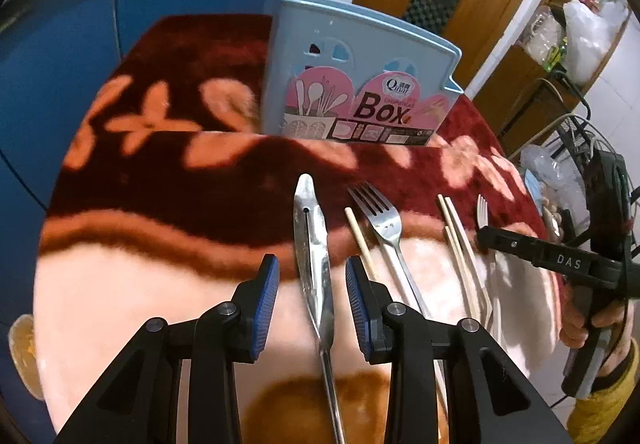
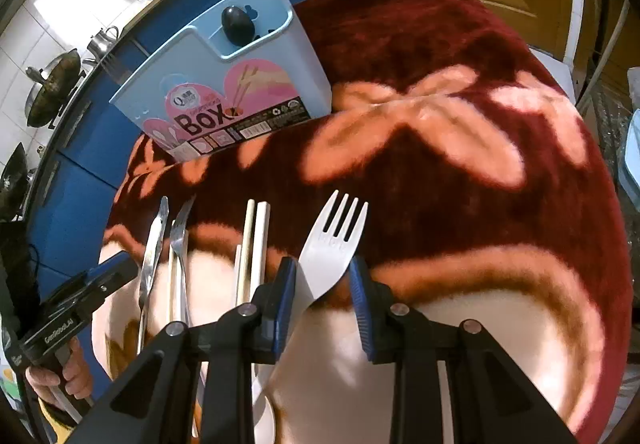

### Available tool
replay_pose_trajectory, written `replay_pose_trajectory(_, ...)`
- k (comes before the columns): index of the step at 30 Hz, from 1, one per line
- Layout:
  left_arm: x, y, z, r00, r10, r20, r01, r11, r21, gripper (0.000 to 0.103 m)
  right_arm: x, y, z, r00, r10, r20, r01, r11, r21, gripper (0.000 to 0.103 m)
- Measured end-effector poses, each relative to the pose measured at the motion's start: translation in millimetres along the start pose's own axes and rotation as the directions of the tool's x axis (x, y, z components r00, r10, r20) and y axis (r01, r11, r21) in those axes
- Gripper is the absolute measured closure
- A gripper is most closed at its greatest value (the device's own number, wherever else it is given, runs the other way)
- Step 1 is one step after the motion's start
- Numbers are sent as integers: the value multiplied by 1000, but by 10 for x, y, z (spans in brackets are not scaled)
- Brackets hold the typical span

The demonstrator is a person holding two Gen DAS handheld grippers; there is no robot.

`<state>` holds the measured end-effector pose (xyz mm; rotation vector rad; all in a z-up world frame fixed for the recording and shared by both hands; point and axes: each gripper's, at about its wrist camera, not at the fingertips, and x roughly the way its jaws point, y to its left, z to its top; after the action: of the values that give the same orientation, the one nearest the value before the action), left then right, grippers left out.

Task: Organize utensils
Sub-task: 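Move both tools back down over the silver knife and white plastic fork, then grasp the silver knife with the left tool while the right tool grasps the white fork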

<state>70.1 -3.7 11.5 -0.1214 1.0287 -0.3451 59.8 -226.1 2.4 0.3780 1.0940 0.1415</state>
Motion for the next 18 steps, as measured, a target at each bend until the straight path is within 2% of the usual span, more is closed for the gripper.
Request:
replay_pose_trajectory(4, 48, -7, 102, 1000, 23, -16, -22, 999, 23, 68, 23, -41, 75, 1000, 23, -9, -22, 1000, 6, 72)
replay_pose_trajectory(8, 122, 24, 172, 998, 14, -61, -13, 1000, 24, 68, 58, -91, 166, 998, 56, -17, -56, 998, 24, 72)
replay_pose_trajectory(11, 205, 35, 188, 995, -8, -104, 10, 1000, 18, 68, 70, -134, 202, 998, 64, -22, -63, 998, 25, 78)
replay_pose_trajectory(13, 281, 47, 186, 989, -52, -140, 53, 999, 3, 68, 78, -134, 216, 998, 60, -23, -60, 998, 12, 84)
replay_pose_trajectory(16, 313, 41, 211, 988, -64, -140, 65, 998, 7, 68, 86, -118, 232, 998, 60, -27, -60, 998, -5, 88)
replay_pose_trajectory(18, 325, 54, 239, 987, -76, -141, 76, 997, -4, 75, 84, -130, 240, 997, 66, -27, -66, 998, -10, 90)
